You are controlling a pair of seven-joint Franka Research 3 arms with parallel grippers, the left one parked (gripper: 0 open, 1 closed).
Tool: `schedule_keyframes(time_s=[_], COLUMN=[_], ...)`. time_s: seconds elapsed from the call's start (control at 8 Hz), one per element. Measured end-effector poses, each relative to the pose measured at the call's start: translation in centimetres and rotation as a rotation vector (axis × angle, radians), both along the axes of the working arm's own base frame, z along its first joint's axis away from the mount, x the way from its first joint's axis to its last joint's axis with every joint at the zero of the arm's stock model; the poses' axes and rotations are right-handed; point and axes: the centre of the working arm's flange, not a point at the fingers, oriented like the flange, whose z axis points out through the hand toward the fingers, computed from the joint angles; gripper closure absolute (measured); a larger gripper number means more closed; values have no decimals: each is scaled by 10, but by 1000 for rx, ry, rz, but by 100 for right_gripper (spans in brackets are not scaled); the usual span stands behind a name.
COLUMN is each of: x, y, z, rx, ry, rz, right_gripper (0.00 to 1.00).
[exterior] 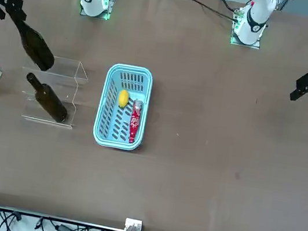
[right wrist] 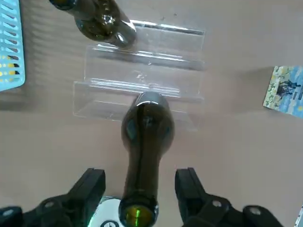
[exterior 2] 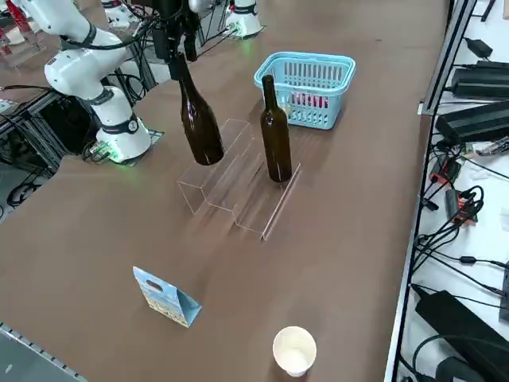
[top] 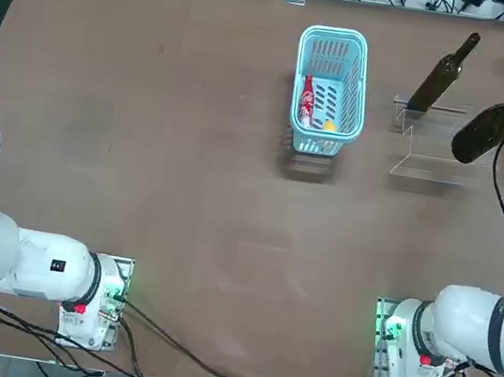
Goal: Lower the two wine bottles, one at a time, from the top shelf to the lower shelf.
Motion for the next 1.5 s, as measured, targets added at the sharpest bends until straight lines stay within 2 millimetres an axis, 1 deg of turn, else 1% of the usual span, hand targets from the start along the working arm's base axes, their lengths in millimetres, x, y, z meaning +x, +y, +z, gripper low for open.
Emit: schedule_keyframes(time_s=[0.38,0.75,0.88,1.12,1.25,1.38,1.5], x=[-2,-4,-4,-6,-7,-7,-8], y=[-1,-2,-3,-3,-3,-3,-4], z=[-9,-11,-11,-11,-11,-11,-11], rx=[3,4,3,3,1,-1,-5], ry=[21,33,34,40,46,52,55], rz=[-3,-5,-5,-5,-5,-5,-4], right_gripper=[14,20,26,32,40,43,52])
